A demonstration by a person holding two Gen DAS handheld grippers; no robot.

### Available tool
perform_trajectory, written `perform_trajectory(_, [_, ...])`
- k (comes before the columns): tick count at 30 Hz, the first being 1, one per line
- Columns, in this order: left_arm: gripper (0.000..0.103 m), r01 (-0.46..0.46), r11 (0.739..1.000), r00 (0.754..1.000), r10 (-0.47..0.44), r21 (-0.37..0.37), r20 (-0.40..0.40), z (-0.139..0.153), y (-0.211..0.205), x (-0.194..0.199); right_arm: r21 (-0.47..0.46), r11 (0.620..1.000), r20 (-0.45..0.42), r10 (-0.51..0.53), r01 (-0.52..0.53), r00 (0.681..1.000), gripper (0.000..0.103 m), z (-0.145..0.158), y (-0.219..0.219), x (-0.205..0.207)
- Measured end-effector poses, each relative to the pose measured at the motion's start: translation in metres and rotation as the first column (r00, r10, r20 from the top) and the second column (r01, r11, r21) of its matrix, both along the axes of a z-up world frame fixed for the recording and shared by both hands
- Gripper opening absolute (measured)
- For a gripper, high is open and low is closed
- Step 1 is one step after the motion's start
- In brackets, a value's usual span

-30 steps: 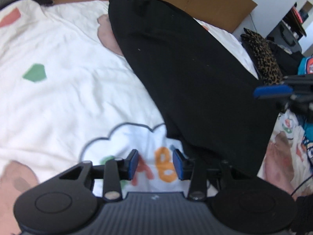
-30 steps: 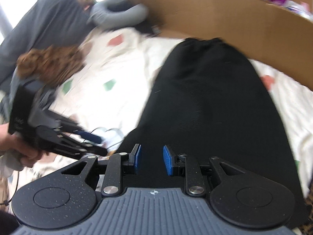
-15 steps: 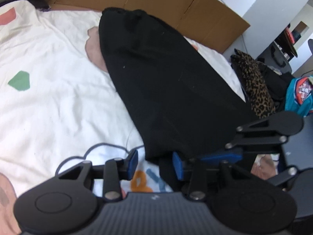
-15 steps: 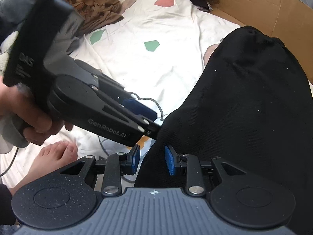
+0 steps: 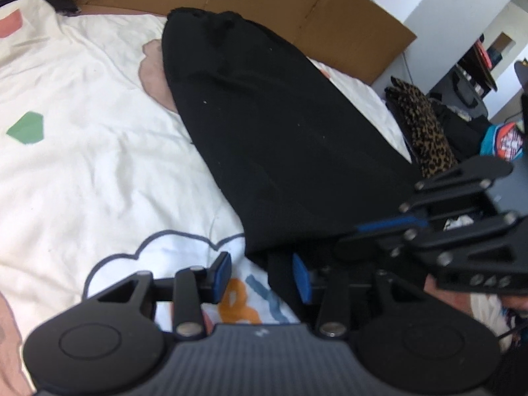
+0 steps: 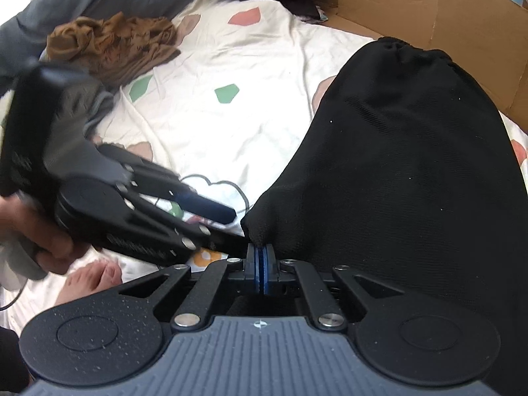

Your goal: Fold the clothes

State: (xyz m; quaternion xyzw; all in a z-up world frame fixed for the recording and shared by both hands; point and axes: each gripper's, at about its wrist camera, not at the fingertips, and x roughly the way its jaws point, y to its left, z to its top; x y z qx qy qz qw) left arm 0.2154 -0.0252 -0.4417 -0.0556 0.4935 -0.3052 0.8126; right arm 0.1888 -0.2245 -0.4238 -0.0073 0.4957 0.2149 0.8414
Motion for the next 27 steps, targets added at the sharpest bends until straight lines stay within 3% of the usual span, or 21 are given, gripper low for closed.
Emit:
perform_trajectory(2, [0.048, 0.008, 1.0, 1.0, -0.008, 0.009, 0.001, -0.004, -0.004, 0.001, 0.011, 1.0, -0.002, -0.01, 0.01, 1.0, 0.001, 0.002, -0.003, 0.002])
perform_trajectory(7, [0.044, -0.012, 1.0, 1.0, 0.011, 0.01, 0.026, -0.008, -0.008, 0.005, 0.025, 1.0, -0.015, -0.018, 0.018, 1.0, 0.001, 0.005, -0.011, 0.002])
perform_trajectory(9, [0.035, -0.028, 1.0, 0.999, 0.028, 0.001, 0.034, -0.005, -0.004, 0.005, 0.029, 0.999, -0.018, -0.015, 0.016, 1.0, 0.001, 0.004, -0.012, 0.001])
perform_trajectory(11, [0.018, -0.044, 0.999, 0.998, 0.044, -0.006, 0.043, -0.001, 0.0, 0.004, 0.048, 0.999, -0.023, -0.01, 0.011, 1.0, 0.001, 0.003, -0.013, 0.0])
perform_trajectory(14, [0.011, -0.06, 0.998, 0.996, 0.061, -0.012, 0.072, 0.006, 0.007, 0.001, 0.069, 0.998, -0.042, -0.008, 0.011, 0.999, 0.003, 0.0, -0.014, 0.0])
perform_trajectory(19, [0.006, -0.119, 0.992, 0.992, 0.12, -0.028, 0.044, 0.008, 0.029, 0.002, 0.098, 0.995, -0.044, 0.006, -0.002, 0.999, 0.004, 0.001, -0.018, -0.003])
perform_trajectory(27, [0.006, -0.191, 0.98, 0.981, 0.191, -0.049, -0.013, 0.006, 0.053, 0.0, 0.067, 0.998, -0.062, 0.0, 0.005, 0.998, 0.005, -0.013, -0.028, -0.009])
